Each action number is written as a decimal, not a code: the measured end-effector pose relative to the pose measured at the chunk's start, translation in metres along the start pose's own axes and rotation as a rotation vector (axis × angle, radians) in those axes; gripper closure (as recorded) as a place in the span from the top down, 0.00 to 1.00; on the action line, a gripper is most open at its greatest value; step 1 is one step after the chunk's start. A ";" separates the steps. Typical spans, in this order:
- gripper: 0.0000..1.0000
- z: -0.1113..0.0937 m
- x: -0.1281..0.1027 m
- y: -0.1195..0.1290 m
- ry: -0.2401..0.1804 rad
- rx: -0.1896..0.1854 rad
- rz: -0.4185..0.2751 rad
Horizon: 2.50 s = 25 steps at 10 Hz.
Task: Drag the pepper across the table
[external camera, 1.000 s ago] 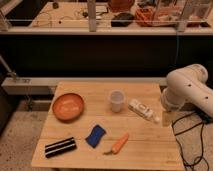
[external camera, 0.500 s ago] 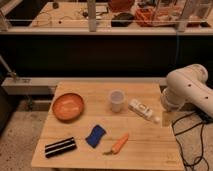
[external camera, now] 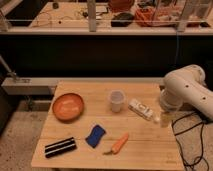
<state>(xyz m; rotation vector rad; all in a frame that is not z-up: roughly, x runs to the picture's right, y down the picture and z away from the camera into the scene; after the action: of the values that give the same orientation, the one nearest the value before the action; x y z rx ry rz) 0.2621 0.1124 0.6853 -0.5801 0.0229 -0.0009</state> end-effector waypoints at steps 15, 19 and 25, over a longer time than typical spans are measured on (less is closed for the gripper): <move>0.80 0.028 -0.088 0.028 -0.035 -0.039 -0.306; 0.80 0.035 -0.097 0.036 -0.051 -0.043 -0.382; 0.80 0.049 -0.117 0.047 -0.076 -0.051 -0.513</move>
<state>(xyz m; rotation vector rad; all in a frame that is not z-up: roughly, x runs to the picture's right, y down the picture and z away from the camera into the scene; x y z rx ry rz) 0.1461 0.1795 0.7029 -0.6239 -0.2006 -0.4775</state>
